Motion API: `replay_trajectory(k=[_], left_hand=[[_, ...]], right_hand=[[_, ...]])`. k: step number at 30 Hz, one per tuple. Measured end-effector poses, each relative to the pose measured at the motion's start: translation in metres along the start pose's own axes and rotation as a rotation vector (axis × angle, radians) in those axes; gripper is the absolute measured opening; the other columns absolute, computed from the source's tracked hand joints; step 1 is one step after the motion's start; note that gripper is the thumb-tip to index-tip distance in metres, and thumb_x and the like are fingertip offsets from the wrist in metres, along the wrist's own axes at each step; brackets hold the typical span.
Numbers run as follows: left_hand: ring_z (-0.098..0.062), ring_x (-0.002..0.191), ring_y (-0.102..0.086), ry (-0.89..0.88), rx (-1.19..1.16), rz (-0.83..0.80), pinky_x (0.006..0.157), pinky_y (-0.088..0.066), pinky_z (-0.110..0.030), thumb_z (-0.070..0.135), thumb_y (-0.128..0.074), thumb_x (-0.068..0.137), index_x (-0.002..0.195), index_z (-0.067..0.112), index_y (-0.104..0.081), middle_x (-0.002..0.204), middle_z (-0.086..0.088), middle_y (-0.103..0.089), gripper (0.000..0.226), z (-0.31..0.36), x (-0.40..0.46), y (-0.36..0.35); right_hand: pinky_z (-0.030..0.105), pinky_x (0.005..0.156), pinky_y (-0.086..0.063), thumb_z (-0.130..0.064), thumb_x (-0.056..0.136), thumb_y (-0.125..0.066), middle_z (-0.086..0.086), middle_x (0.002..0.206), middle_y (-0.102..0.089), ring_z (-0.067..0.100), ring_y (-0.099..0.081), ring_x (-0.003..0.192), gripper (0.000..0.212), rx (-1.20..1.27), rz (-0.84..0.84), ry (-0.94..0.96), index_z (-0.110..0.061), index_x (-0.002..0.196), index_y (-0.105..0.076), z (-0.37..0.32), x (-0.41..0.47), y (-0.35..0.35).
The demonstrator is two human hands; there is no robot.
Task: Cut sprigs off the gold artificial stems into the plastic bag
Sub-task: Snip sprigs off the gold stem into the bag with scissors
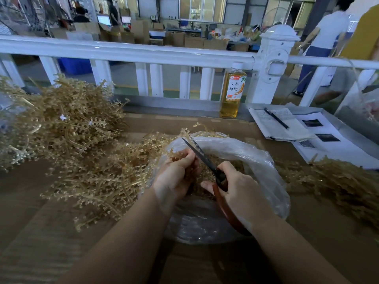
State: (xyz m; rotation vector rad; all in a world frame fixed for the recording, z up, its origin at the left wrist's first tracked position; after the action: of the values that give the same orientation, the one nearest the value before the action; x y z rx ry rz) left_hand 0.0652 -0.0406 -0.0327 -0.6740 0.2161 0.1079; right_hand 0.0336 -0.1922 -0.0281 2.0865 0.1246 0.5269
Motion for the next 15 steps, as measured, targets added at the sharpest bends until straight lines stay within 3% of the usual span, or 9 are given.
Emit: replay_trajectory(k=[8,12,15], left_hand=[[-0.008,0.059,-0.058,0.02,-0.024,0.028,0.056,-0.051,-0.022,0.003,-0.052,0.092,0.079,0.014,-0.059,0.072,-0.001,-0.06,0.018,0.0,0.0002,-0.0013],[-0.01,0.063,-0.057,0.05,-0.05,0.037,0.065,-0.051,-0.024,0.003,-0.051,0.093,0.08,0.011,-0.058,0.072,-0.002,-0.061,0.017,0.0007,0.0009,-0.0009],[-0.011,0.063,-0.055,0.053,-0.047,-0.008,0.07,-0.047,-0.026,0.003,-0.048,0.094,0.079,0.011,-0.057,0.067,-0.002,-0.059,0.019,0.0002,0.0,-0.0002]], right_hand=[[0.017,0.058,-0.036,-0.063,0.084,-0.053,-0.011,0.076,-0.055,0.007,-0.054,0.071,0.035,-0.011,0.008,-0.003,-0.03,0.093,-0.043,0.0,-0.004,-0.0006],[0.026,0.065,-0.036,-0.064,0.082,-0.053,-0.009,0.081,-0.053,0.012,-0.051,0.078,0.039,-0.015,0.017,-0.004,-0.028,0.094,-0.043,-0.0009,-0.0048,-0.0036],[0.024,0.062,-0.036,-0.063,0.082,-0.052,-0.009,0.079,-0.051,0.01,-0.05,0.077,0.037,0.003,0.016,0.002,-0.029,0.091,-0.041,-0.0025,-0.0021,-0.0036]])
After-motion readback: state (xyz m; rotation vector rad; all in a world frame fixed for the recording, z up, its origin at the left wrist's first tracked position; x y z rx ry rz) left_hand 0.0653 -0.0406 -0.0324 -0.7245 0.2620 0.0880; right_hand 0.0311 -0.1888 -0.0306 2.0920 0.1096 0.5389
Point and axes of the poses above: each hand's wrist, its own x-axis towards the middle knuckle, its own y-axis out of the back of the hand, z = x × y, the point moved 1 cm from there along x, towards the middle knuckle
